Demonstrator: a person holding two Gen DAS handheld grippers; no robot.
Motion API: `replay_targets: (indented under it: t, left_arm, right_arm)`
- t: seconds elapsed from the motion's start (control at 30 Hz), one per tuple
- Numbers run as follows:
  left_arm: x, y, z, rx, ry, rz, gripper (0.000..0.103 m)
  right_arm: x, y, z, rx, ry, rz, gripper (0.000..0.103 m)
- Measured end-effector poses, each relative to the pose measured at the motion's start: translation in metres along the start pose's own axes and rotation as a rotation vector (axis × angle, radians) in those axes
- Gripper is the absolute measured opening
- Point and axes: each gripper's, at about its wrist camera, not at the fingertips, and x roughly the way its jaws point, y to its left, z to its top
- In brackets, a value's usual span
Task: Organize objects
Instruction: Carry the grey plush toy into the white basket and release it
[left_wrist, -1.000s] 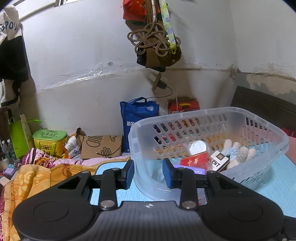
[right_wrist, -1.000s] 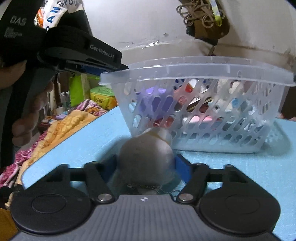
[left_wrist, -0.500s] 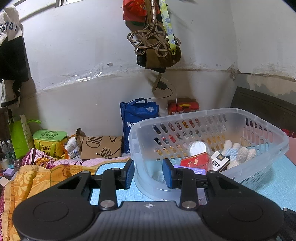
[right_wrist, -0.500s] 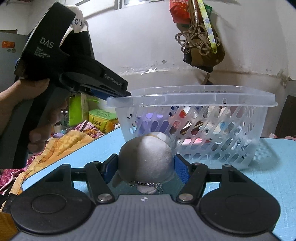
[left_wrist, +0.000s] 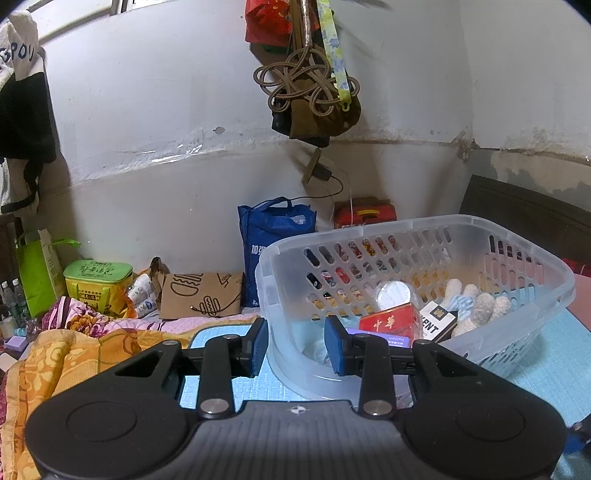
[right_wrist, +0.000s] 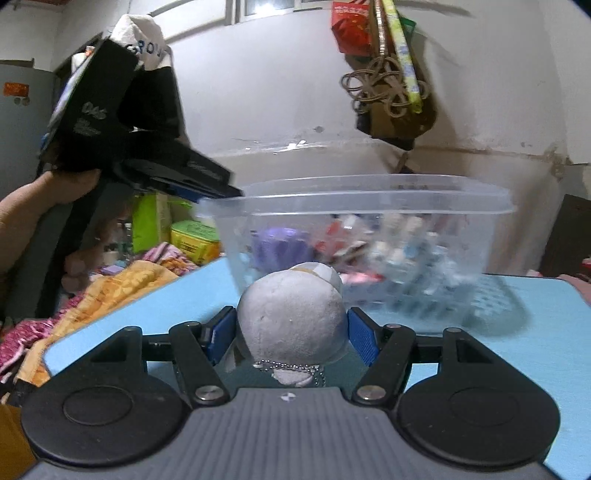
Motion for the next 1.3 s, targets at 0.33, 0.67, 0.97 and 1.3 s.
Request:
replay_targets:
  t: [0.33, 0.67, 0.97, 1.3]
  left_arm:
    - [0.000, -0.003, 0.000, -0.003, 0.000, 0.017, 0.039]
    - [0.000, -0.003, 0.001, -0.003, 0.000, 0.028, 0.039]
    - [0.000, -0.001, -0.001, -0.006, 0.000, 0.020, 0.039]
    - [0.000, -0.001, 0.000, -0.009, 0.002, 0.018, 0.039]
  right_arm:
    - [-0.047, -0.024, -0.012, 0.084, -0.067, -0.043, 0.068]
    - [-0.071, -0.053, 0.047, 0.079, -0.168, -0.005, 0.068]
    - [-0.034, -0.065, 0.104, 0.051, -0.124, -0.033, 0.068]
    - [0.049, -0.049, 0.128, 0.003, -0.063, 0.042, 0.068]
